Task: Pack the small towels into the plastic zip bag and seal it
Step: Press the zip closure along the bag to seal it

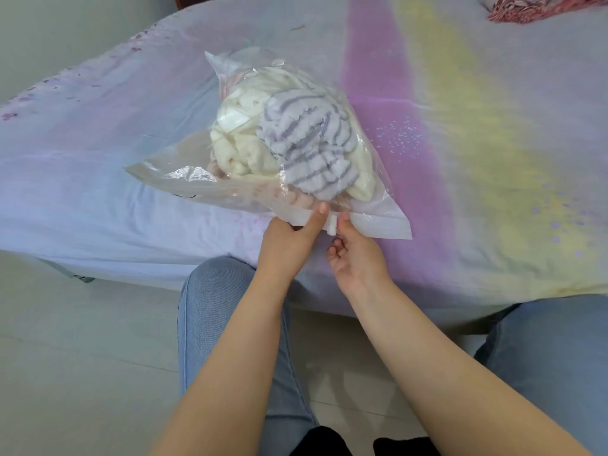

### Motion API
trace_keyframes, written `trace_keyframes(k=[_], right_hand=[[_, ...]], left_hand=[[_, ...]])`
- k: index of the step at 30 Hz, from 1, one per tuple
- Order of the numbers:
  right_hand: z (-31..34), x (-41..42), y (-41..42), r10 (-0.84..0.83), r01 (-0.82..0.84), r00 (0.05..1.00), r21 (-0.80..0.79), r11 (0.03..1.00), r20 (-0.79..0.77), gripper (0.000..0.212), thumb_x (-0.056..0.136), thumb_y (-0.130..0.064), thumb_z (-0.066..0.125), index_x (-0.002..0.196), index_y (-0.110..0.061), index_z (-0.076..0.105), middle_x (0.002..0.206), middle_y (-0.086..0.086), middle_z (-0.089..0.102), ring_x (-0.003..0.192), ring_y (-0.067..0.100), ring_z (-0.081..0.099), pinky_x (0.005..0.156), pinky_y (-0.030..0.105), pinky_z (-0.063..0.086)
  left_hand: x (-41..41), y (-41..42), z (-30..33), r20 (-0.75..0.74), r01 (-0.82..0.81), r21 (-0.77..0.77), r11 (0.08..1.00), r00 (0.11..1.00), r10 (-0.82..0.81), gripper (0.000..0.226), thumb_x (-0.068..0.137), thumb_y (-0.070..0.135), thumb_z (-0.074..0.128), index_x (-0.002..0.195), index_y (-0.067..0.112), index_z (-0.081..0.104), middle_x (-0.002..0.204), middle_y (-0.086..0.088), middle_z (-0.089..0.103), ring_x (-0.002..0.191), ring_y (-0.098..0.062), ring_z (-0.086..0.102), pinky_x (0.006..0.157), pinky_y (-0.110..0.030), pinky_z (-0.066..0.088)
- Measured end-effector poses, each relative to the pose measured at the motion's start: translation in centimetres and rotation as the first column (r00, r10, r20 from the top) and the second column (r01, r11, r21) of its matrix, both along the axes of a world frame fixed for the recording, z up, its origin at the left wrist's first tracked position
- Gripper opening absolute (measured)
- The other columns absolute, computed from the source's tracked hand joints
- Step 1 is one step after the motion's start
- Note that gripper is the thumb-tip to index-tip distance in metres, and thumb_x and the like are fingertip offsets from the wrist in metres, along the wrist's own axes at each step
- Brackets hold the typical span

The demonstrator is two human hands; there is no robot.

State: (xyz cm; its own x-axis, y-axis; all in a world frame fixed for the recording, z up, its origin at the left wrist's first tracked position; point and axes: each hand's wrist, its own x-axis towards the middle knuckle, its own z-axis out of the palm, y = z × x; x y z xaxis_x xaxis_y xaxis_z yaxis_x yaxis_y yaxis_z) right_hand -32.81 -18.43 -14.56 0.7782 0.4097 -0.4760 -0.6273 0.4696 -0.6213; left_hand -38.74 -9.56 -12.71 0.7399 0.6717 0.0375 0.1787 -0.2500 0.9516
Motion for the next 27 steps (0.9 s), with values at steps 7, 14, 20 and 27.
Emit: trace_keyframes(k=[7, 14, 20, 27], right_hand=[[-0.4, -0.1, -0.5, 0.081, -0.081, 0.992, -0.006, 0.997, 0.099, 0.015, 0.087, -0.022, 0.069, 0.079, -0.01, 0.072, 0.082, 0.007, 0.062, 0.075, 0.017, 0.057, 0.068, 0.028, 0.052], [-0.3, 0.2, -1.5, 0.025, -0.017, 0.993, -0.067, 0.998, 0.118, 0.022, 0.088, -0.026, 0.067, 0.069, -0.015, 0.066, 0.058, -0.002, 0.049, 0.048, 0.008, 0.043, 0.043, 0.021, 0.04], [0.5, -0.4, -1.5, 0.008, -0.003, 0.993, -0.039, 0.999, 0.117, 0.026, 0.092, -0.026, 0.061, 0.07, -0.015, 0.066, 0.047, -0.008, 0.058, 0.042, 0.004, 0.053, 0.043, 0.018, 0.045], [1.6, 1.5, -2.7, -0.071, 0.071, 0.997, -0.017, 0.997, 0.002, 0.017, 0.091, -0.012, 0.061, 0.073, -0.014, 0.059, 0.041, -0.008, 0.032, 0.035, 0.005, 0.029, 0.037, 0.017, 0.032]], left_hand=[[0.6, -1.8, 0.3, -0.252, 0.21, -0.059, 0.976, 0.943, -0.218, 0.06, 0.089, 0.068, 0.046, 0.039, 0.039, 0.063, 0.041, 0.019, 0.058, 0.041, 0.01, 0.054, 0.043, -0.004, 0.034], [1.1, -2.2, -0.2, -0.209, 0.242, -0.161, 0.957, 0.939, -0.273, 0.058, 0.093, 0.057, 0.049, 0.039, 0.04, 0.063, 0.04, 0.019, 0.056, 0.037, 0.008, 0.049, 0.04, -0.003, 0.033], [2.0, -3.7, -1.1, -0.065, 0.061, -0.125, 0.99, 0.995, -0.07, 0.058, 0.095, 0.036, 0.055, 0.038, 0.028, 0.064, 0.04, 0.009, 0.06, 0.04, 0.004, 0.056, 0.043, -0.008, 0.04], [2.9, -4.5, -0.7, 0.063, -0.178, -0.198, 0.964, 0.979, 0.194, 0.052, 0.091, 0.025, 0.06, 0.046, 0.016, 0.036, 0.033, 0.013, 0.035, 0.034, -0.001, 0.033, 0.04, -0.013, 0.03]])
